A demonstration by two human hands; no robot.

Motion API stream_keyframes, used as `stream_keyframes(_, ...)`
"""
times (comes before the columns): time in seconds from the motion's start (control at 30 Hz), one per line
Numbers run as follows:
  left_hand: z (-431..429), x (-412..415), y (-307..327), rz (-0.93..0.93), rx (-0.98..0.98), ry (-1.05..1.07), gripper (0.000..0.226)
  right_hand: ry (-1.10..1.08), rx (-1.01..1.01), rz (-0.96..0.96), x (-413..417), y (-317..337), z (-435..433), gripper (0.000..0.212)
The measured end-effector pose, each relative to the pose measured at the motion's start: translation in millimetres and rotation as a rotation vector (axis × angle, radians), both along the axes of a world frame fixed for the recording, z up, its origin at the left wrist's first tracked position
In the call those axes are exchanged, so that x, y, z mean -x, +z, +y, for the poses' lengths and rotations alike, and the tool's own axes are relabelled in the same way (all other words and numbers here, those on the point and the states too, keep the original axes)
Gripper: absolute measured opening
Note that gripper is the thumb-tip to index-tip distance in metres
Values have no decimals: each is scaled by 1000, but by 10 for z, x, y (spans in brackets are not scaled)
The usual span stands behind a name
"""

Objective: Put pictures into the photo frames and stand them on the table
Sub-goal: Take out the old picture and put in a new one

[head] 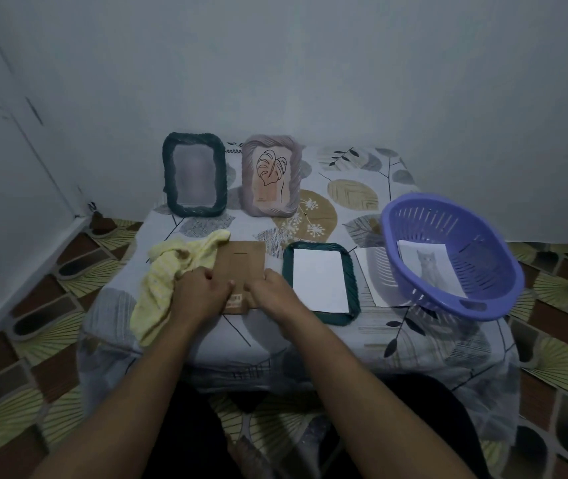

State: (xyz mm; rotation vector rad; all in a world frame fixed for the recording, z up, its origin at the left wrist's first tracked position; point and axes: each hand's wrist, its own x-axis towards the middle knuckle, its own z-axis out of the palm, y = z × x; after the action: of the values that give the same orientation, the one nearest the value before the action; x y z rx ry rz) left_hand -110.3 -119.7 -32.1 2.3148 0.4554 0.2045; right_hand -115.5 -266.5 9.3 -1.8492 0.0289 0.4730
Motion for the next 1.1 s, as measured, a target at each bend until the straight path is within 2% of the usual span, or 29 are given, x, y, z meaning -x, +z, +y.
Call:
stream_keyframes(0.07,20,20,-14,-39,-20,-32,45,20,8,12,31,-22,69,51)
stream_keyframes(0.13,26,36,-38,-71,-32,-55,52,16,35,11,40,-69,105,66)
stream_keyframes(0.23,13,48,-86,-127,-65,-101,60,25,37,29,72,-37,76,55)
stream_keyframes(0.33,-23,77,-85,-141,-56,-132,39,26,12,37,57,-45,16,42)
stream_keyframes(0.43,-36,48,-119,-120,-81,-120,37,32,-3,23,55,-42,-43,42)
stream_keyframes(0.6,-210,-4,-63,-79,-230,-50,42,13,40,-101,52,30,-221,47)
stream_keyframes(0.73,-538,-45,50,-150,-237,-126,22,-48,121,-297,-43,-1,-426,35)
stream_keyframes(0.9,-927,-92,76,-140,-170,-249,17,-183,358,-506,-189,-176,-889,36)
stream_keyframes(1.1,-1141,-135,-81,-15,-239,-202,46,-179,674,-507,-232,-383,-1305,39)
